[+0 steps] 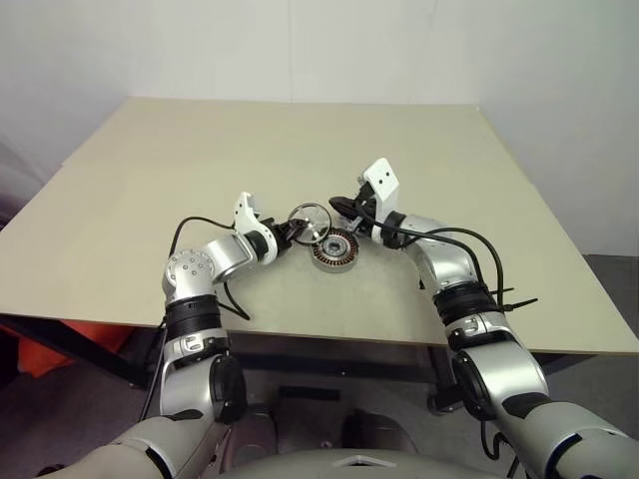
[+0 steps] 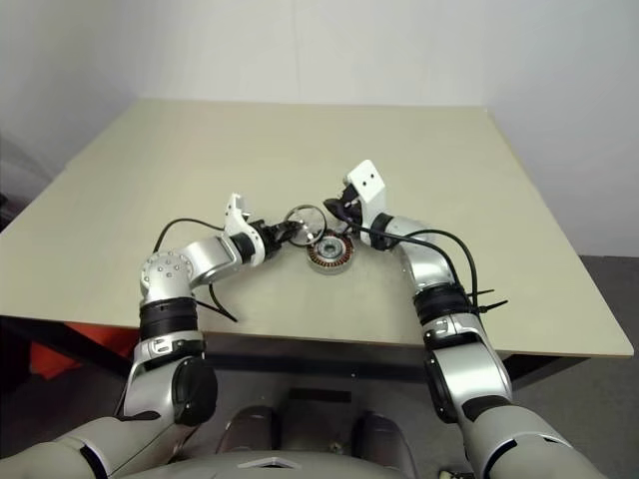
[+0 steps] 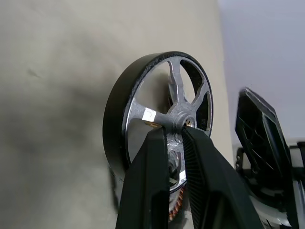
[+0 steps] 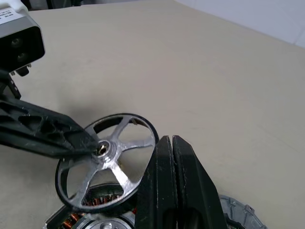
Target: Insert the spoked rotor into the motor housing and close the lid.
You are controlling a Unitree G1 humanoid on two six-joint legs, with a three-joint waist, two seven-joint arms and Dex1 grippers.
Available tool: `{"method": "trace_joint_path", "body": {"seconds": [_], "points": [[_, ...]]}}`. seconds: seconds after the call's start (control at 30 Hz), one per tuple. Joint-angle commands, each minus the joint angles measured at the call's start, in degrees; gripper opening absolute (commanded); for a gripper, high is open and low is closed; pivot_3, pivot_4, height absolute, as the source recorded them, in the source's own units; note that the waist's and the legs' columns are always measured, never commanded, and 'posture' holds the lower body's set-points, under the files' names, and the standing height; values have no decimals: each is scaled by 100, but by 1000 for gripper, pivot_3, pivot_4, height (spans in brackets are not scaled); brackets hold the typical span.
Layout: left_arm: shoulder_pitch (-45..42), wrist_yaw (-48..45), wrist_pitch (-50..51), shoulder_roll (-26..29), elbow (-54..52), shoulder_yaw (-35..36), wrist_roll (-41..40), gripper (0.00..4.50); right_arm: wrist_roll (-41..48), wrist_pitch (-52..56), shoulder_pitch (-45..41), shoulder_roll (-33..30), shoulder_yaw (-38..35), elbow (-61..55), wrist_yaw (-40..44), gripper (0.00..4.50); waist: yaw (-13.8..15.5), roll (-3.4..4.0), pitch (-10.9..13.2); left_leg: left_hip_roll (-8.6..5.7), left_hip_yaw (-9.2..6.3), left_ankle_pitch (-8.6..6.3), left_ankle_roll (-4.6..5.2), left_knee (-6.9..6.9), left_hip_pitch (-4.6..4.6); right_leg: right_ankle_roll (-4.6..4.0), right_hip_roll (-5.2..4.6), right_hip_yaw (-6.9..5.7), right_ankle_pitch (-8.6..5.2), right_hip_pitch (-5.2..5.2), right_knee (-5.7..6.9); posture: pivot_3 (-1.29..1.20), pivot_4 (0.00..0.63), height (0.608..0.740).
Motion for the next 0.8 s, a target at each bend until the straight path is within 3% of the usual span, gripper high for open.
{"method": "trace_joint_path", "body": {"seconds": [0.03, 0.8], "points": [[-151, 11, 56, -46, -181, -107, -142, 223, 12, -27, -28, -40, -63, -294, -45, 0, 1, 0, 0, 0, 0, 0, 0, 0, 0, 0, 0, 0, 0, 0, 0, 0, 0, 740], [-492, 85, 864, -93, 190, -264, -65, 223, -12, -85, -139, -148, -119, -140, -340, 0, -3, 0, 0, -5, 0, -1, 3, 0, -1, 0, -1, 0, 0, 0, -1, 0, 0, 740]]}}
